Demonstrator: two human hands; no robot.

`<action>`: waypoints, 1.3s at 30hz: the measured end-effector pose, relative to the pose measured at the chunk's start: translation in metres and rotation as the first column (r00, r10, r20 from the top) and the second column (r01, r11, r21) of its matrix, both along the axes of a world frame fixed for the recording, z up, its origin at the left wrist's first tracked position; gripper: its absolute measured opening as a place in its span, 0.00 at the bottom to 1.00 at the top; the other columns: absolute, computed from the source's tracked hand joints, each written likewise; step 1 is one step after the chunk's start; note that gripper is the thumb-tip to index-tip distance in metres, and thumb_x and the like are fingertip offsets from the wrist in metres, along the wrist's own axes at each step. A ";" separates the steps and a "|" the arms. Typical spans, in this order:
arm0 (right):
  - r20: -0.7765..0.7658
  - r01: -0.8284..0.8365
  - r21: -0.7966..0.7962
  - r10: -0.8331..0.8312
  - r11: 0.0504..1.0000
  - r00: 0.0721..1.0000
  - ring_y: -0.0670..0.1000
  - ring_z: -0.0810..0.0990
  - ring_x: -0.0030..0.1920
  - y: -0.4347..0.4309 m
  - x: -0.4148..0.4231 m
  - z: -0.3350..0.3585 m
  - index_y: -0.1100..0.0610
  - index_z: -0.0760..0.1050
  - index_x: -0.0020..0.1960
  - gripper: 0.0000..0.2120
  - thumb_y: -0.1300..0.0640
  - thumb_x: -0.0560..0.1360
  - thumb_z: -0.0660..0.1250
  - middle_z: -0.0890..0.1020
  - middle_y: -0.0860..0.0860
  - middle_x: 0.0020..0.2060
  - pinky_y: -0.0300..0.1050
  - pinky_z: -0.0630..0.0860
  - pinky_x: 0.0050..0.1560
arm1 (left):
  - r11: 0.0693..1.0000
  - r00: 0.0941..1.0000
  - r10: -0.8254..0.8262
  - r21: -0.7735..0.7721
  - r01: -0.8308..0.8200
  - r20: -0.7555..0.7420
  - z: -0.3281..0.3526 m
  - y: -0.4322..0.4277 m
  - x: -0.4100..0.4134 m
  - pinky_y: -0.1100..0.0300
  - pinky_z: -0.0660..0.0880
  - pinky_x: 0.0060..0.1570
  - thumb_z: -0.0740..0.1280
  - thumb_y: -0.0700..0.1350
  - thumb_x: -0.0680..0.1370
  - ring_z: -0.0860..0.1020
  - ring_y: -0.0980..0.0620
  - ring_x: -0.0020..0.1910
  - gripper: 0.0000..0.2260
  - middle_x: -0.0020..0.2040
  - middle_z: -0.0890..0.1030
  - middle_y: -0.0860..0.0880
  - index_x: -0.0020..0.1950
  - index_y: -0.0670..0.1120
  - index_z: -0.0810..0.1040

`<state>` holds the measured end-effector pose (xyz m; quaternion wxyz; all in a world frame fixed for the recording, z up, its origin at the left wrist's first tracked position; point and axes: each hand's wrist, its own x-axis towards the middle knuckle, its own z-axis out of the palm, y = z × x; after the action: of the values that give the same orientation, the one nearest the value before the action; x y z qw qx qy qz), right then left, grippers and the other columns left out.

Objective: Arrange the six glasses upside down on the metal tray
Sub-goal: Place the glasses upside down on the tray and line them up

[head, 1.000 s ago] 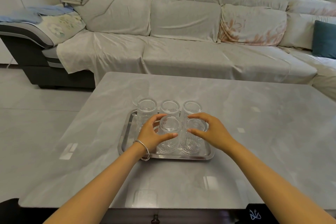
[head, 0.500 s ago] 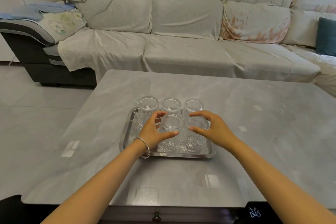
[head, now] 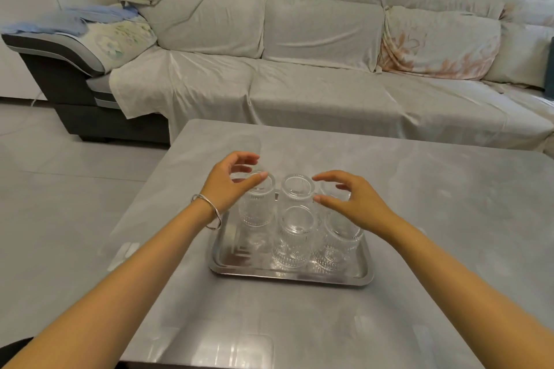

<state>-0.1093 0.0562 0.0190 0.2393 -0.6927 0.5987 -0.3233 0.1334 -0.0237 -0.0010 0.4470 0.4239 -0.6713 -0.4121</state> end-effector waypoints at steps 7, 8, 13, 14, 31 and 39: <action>0.046 -0.052 0.031 0.051 0.998 0.998 0.47 0.75 0.61 -0.068 0.032 0.011 0.52 0.76 0.61 0.16 0.50 0.73 0.69 0.78 0.46 0.60 0.44 0.71 0.63 | 0.984 0.986 0.162 0.066 -0.164 0.037 -0.011 -0.061 0.032 0.64 0.73 0.46 0.72 0.49 0.70 0.77 0.49 0.55 0.21 0.58 0.78 0.47 0.60 0.47 0.73; 0.052 -0.056 0.052 0.053 0.997 0.997 0.47 0.75 0.61 -0.080 0.036 0.010 0.52 0.75 0.61 0.17 0.50 0.73 0.69 0.78 0.47 0.61 0.45 0.71 0.63 | 0.982 0.985 0.169 0.077 -0.172 0.046 -0.013 -0.069 0.033 0.66 0.72 0.45 0.72 0.49 0.69 0.76 0.49 0.55 0.22 0.60 0.77 0.47 0.61 0.47 0.72; 0.091 -0.051 0.158 0.037 0.986 0.995 0.47 0.74 0.60 -0.133 0.051 -0.007 0.55 0.72 0.65 0.21 0.52 0.74 0.68 0.76 0.51 0.64 0.39 0.70 0.57 | 0.988 0.988 0.116 0.091 -0.125 0.105 -0.020 -0.107 0.027 0.64 0.71 0.47 0.73 0.50 0.69 0.73 0.52 0.57 0.28 0.66 0.72 0.48 0.66 0.51 0.68; 0.110 -0.045 0.179 0.026 0.983 0.994 0.47 0.74 0.59 -0.142 0.054 -0.011 0.55 0.72 0.65 0.21 0.52 0.74 0.68 0.76 0.51 0.64 0.38 0.70 0.56 | 0.990 0.987 0.099 0.092 -0.111 0.123 -0.021 -0.113 0.024 0.61 0.72 0.50 0.73 0.50 0.68 0.72 0.52 0.58 0.30 0.67 0.71 0.48 0.67 0.51 0.67; 0.348 -0.081 0.383 -0.063 0.920 0.935 0.49 0.81 0.52 -0.195 0.062 -0.035 0.56 0.72 0.65 0.20 0.52 0.75 0.67 0.80 0.53 0.56 0.43 0.75 0.55 | 0.996 0.944 -0.058 0.085 0.031 0.326 -0.034 -0.161 0.004 0.63 0.67 0.54 0.77 0.56 0.62 0.72 0.55 0.57 0.38 0.64 0.74 0.50 0.69 0.51 0.67; 0.489 -0.106 0.343 -0.081 0.933 0.869 0.49 0.74 0.64 -0.172 0.063 -0.003 0.52 0.74 0.64 0.19 0.48 0.75 0.66 0.79 0.49 0.61 0.49 0.68 0.67 | 0.988 0.991 0.028 0.156 -0.008 -0.131 0.012 -0.128 0.018 0.66 0.78 0.40 0.75 0.61 0.56 0.79 0.59 0.52 0.39 0.58 0.78 0.56 0.65 0.53 0.73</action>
<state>-0.0466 -0.1162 0.0163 0.5090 -0.5351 0.5614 -0.3734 0.1514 -0.1516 0.0110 0.4602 0.4350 -0.6020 -0.4863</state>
